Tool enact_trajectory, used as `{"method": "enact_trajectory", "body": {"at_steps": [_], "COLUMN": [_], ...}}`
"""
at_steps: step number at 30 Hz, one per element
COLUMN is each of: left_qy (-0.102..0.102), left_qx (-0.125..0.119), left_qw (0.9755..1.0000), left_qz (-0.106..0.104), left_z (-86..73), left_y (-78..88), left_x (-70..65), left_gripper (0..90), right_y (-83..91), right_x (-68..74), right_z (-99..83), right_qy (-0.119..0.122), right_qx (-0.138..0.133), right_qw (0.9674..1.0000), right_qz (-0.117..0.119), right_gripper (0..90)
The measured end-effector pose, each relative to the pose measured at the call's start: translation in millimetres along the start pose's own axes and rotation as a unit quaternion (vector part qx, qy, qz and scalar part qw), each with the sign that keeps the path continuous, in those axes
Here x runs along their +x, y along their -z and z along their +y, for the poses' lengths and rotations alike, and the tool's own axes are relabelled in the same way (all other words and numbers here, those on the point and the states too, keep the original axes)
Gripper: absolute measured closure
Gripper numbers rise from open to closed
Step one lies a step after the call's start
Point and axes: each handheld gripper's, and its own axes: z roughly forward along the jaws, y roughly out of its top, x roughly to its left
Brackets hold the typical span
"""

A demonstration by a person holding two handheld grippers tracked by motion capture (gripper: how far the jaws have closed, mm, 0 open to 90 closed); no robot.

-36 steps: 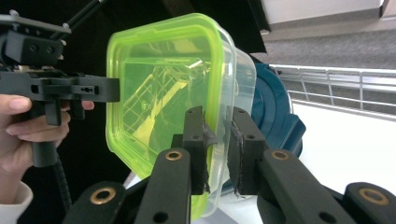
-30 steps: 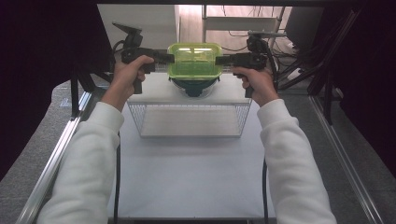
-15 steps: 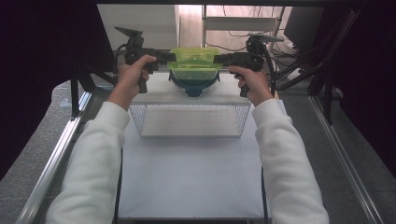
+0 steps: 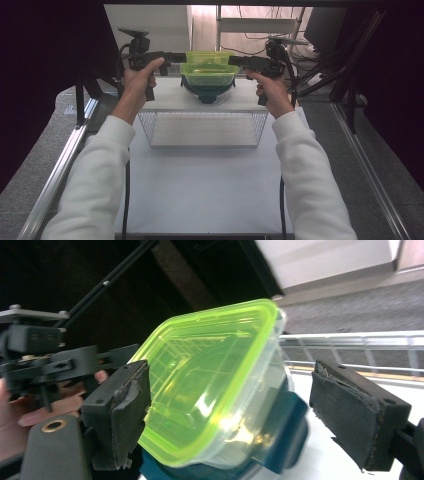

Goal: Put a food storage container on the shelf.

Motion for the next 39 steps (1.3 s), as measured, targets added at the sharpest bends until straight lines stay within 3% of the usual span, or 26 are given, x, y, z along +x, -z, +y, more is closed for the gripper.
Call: {"method": "enact_trajectory", "body": {"at_steps": [3,6,10,15,22,31,35,39], "left_qy": [-0.037,-0.048,-0.060,-0.077,-0.096,-0.121,-0.135,-0.151], "left_qx": [0.011,0.011,0.004,0.002,0.000,-0.005,0.000,0.003], "left_qw": [0.9990,0.9985,0.9980,0.9969,0.9953,0.9918,0.9897,0.9867], "left_qz": [0.021,0.023,0.019,0.018,0.016,0.040,0.048,0.059], "left_z": [-4.1,-6.8,-14.2,-27.8,-49.8,-85.3,-106.1,-131.3], "left_y": [7.3,15.0,29.3,47.2,64.5,84.6,95.1,105.7], "left_x": [-3.8,-6.4,-8.4,-8.8,-10.2,-7.4,-9.1,-9.7], "left_gripper": [13.6,12.4,12.7,13.1,14.2,15.6,15.7,15.7], "right_y": [8.3,16.4,28.0,45.9,64.7,83.1,88.2,94.3], "right_x": [-0.4,-0.1,6.4,14.5,17.0,7.8,5.7,7.0], "right_z": [-0.8,-1.9,-5.3,-18.8,-34.0,-61.6,-78.7,-100.8], "right_qy": [0.008,0.024,0.067,0.125,0.154,0.178,0.194,0.220], "right_qx": [-0.005,0.000,0.004,0.010,0.011,0.018,0.022,0.025], "right_qw": [1.0000,0.9997,0.9977,0.9920,0.9880,0.9839,0.9806,0.9745], "right_qz": [0.001,-0.002,0.006,0.008,0.006,-0.011,-0.021,-0.035], "right_gripper": [16.2,16.6,19.0,21.4,21.8,22.8,22.8,22.8]}}
